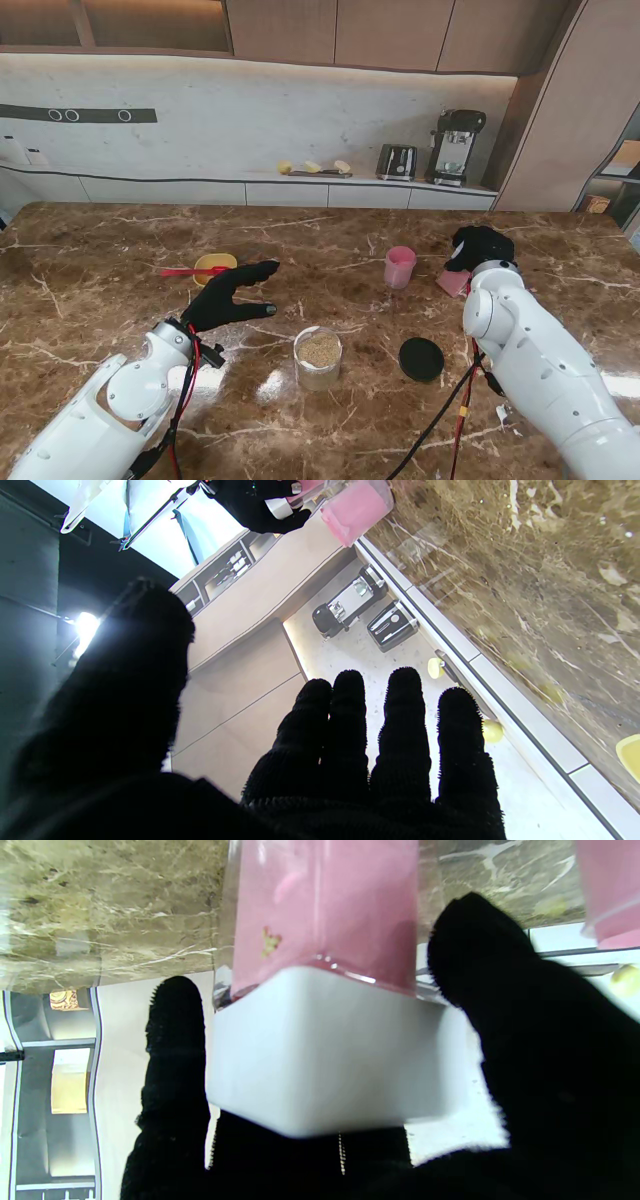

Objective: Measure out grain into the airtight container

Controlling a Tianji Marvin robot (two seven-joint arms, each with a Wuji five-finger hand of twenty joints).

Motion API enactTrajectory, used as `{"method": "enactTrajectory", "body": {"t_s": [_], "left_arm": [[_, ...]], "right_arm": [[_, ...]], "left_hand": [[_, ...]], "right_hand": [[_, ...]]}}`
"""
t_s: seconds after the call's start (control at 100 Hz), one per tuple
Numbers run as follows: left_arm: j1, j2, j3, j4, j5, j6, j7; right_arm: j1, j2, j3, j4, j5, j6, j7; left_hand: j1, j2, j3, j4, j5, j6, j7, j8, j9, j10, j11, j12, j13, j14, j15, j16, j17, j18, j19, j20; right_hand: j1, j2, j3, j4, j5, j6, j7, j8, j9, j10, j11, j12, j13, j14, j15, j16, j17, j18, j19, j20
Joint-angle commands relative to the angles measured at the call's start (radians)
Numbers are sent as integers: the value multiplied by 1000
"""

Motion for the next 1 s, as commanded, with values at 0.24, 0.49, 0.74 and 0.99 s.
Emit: {"method": "enactTrajectory", "body": {"t_s": [0.24,0.49,0.74,0.99], "left_arm": [[7,-3,4,5,-1,6,1],[8,-2,3,6,-3,7,-4],[9,-1,9,8,-10,10,-14],[10,3,9,6,-12,13,-27]], "right_arm": [[-7,5,8,-12,-4,-4,32],[-12,6,20,-26,-6,-22,31],[-23,9,41,-41,-25,-63,13],[-55,14,90,-89,-61,-110,-8]], "left_hand": [[-27,23,-31,31,20,-209,562,-17,19,-72,-17,-14,18,-51,2,-13,-18,-2,19,6],[-30,20,-37,31,14,-208,559,-17,13,-71,-20,-14,11,-54,-3,-16,-25,12,13,10],[-28,19,-43,30,3,-209,544,-23,7,-69,-23,-15,5,-60,-6,-19,-33,16,-1,13],[-21,19,-54,31,-49,-221,442,-95,-10,-63,-29,-17,-12,-57,-13,-24,-46,22,-22,21]], "right_hand": [[-106,62,-9,52,-91,37,-56,-8,-109,-30,-48,-52,-111,-8,-56,-61,-129,28,-64,35],[-142,103,-53,57,-138,44,-87,-9,-172,-8,-106,-113,-207,61,-197,-171,-303,59,-214,2],[-175,144,-91,59,-195,38,-128,-22,-236,-7,-164,-168,-272,68,-262,-229,-382,40,-298,-30],[-142,263,-266,91,-238,47,-160,-32,-282,-8,-180,-206,-327,56,-285,-259,-434,-10,-366,-46]]}}
